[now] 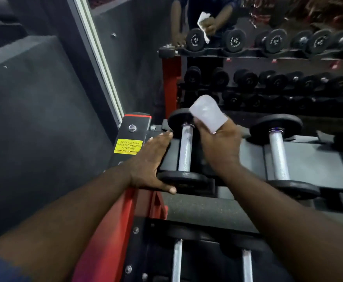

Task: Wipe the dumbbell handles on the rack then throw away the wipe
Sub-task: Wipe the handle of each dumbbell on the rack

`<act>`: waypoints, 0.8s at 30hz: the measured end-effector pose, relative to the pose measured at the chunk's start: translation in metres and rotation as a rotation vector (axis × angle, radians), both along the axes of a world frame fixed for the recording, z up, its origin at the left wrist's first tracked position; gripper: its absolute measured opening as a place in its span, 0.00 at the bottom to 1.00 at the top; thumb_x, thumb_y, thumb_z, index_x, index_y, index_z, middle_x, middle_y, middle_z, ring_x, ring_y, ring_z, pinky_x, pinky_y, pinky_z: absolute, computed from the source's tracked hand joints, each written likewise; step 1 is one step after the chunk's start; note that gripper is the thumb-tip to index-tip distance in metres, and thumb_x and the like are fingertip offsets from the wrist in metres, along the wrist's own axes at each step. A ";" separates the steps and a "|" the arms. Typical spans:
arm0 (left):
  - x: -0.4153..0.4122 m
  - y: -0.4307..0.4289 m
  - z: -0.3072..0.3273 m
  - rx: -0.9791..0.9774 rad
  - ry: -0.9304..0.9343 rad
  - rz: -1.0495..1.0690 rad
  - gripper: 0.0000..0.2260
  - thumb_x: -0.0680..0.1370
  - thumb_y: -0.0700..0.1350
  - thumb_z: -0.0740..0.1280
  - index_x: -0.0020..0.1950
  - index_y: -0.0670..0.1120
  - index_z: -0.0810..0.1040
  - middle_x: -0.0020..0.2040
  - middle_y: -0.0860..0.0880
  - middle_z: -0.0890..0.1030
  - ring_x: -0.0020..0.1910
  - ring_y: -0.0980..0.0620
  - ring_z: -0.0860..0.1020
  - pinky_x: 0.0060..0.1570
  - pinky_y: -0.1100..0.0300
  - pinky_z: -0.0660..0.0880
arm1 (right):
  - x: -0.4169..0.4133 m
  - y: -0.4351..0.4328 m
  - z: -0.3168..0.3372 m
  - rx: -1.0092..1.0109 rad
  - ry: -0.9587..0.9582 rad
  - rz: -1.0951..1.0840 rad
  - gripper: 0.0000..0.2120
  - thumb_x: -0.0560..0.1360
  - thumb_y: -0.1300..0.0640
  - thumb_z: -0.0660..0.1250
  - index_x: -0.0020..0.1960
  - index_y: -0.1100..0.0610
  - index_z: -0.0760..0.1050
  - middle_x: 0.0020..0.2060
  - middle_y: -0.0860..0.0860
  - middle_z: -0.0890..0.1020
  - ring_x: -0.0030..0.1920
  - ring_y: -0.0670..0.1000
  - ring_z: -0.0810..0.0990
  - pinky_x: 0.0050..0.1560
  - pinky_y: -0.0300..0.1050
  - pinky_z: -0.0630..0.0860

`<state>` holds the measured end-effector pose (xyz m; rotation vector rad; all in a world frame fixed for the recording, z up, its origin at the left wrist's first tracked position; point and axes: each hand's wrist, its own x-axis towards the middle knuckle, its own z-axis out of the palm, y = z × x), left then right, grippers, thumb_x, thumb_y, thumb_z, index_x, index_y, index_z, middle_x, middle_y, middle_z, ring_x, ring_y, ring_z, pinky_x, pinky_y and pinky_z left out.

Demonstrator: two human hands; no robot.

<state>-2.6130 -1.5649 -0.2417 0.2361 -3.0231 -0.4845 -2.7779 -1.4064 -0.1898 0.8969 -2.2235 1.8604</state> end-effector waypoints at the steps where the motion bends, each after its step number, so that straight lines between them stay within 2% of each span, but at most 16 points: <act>1: -0.001 -0.001 -0.003 -0.025 0.036 -0.028 0.68 0.61 0.85 0.62 0.85 0.43 0.41 0.86 0.46 0.44 0.85 0.49 0.44 0.81 0.39 0.48 | -0.002 -0.004 -0.008 0.092 0.203 0.103 0.07 0.73 0.56 0.76 0.50 0.55 0.84 0.44 0.47 0.85 0.46 0.49 0.84 0.48 0.48 0.81; 3: -0.003 -0.002 -0.010 -0.048 0.116 -0.046 0.66 0.63 0.82 0.66 0.85 0.41 0.47 0.85 0.45 0.51 0.85 0.46 0.48 0.80 0.37 0.52 | -0.012 -0.011 -0.027 0.247 0.613 0.258 0.14 0.71 0.64 0.73 0.56 0.56 0.85 0.52 0.50 0.86 0.56 0.54 0.81 0.56 0.49 0.79; 4: -0.004 -0.001 -0.013 -0.052 0.143 -0.047 0.65 0.64 0.81 0.67 0.85 0.40 0.49 0.85 0.44 0.53 0.85 0.46 0.49 0.80 0.37 0.53 | -0.016 -0.013 -0.033 0.296 0.709 0.298 0.18 0.71 0.65 0.72 0.59 0.57 0.84 0.56 0.50 0.85 0.59 0.55 0.79 0.58 0.49 0.78; 7: -0.004 0.001 -0.014 -0.038 0.165 -0.027 0.65 0.63 0.78 0.72 0.85 0.39 0.50 0.84 0.44 0.55 0.84 0.44 0.52 0.80 0.38 0.55 | -0.019 -0.014 -0.034 0.358 0.803 0.306 0.20 0.74 0.64 0.63 0.65 0.59 0.81 0.61 0.52 0.83 0.63 0.56 0.77 0.62 0.49 0.77; 9: -0.004 0.001 -0.014 -0.057 0.154 -0.016 0.65 0.64 0.77 0.73 0.84 0.39 0.50 0.84 0.43 0.55 0.84 0.44 0.52 0.80 0.38 0.55 | -0.015 -0.017 -0.024 0.412 0.858 0.336 0.22 0.74 0.63 0.58 0.64 0.61 0.80 0.60 0.53 0.83 0.62 0.56 0.77 0.65 0.47 0.74; 11: -0.003 0.002 -0.016 -0.098 0.123 -0.015 0.65 0.65 0.78 0.72 0.85 0.39 0.49 0.85 0.42 0.54 0.84 0.44 0.51 0.80 0.39 0.54 | -0.011 -0.022 -0.015 0.455 0.893 0.401 0.22 0.73 0.62 0.56 0.62 0.62 0.81 0.58 0.53 0.84 0.61 0.56 0.77 0.66 0.43 0.69; 14: 0.000 0.004 -0.019 -0.178 0.063 0.025 0.65 0.66 0.83 0.64 0.85 0.40 0.46 0.85 0.42 0.51 0.85 0.46 0.47 0.81 0.42 0.52 | -0.011 -0.017 -0.016 0.465 0.884 0.389 0.23 0.74 0.62 0.55 0.63 0.63 0.80 0.61 0.55 0.83 0.63 0.54 0.75 0.68 0.41 0.66; 16: 0.000 0.006 -0.019 -0.208 0.037 0.039 0.65 0.65 0.85 0.60 0.85 0.40 0.46 0.85 0.42 0.51 0.85 0.46 0.47 0.81 0.43 0.52 | -0.011 -0.004 -0.028 0.360 0.749 0.282 0.21 0.74 0.65 0.59 0.63 0.63 0.81 0.62 0.56 0.83 0.64 0.52 0.75 0.69 0.40 0.68; 18: -0.001 0.007 -0.016 -0.240 0.025 0.033 0.65 0.66 0.85 0.58 0.85 0.40 0.45 0.85 0.42 0.50 0.85 0.46 0.46 0.81 0.43 0.52 | -0.007 0.006 -0.033 0.260 0.437 0.207 0.24 0.71 0.70 0.64 0.64 0.58 0.82 0.64 0.52 0.82 0.67 0.46 0.77 0.71 0.38 0.70; 20: 0.000 0.007 -0.015 -0.260 0.015 0.028 0.64 0.66 0.85 0.57 0.85 0.40 0.44 0.85 0.42 0.49 0.85 0.46 0.45 0.81 0.43 0.52 | 0.004 0.007 -0.032 0.192 0.153 0.183 0.25 0.71 0.72 0.66 0.64 0.54 0.82 0.63 0.47 0.82 0.65 0.41 0.78 0.68 0.35 0.71; 22: -0.001 0.006 -0.015 -0.274 0.015 0.023 0.64 0.67 0.85 0.56 0.85 0.41 0.43 0.85 0.42 0.48 0.85 0.46 0.44 0.81 0.43 0.51 | 0.013 0.002 -0.026 0.158 -0.021 0.124 0.22 0.74 0.67 0.68 0.62 0.47 0.83 0.57 0.41 0.84 0.56 0.41 0.83 0.60 0.36 0.77; 24: -0.001 0.006 -0.016 -0.276 0.013 0.018 0.63 0.67 0.85 0.55 0.85 0.42 0.43 0.86 0.43 0.47 0.85 0.46 0.43 0.82 0.44 0.50 | 0.013 -0.003 -0.029 0.137 -0.183 0.090 0.18 0.75 0.60 0.70 0.58 0.40 0.83 0.50 0.40 0.87 0.44 0.43 0.84 0.48 0.41 0.81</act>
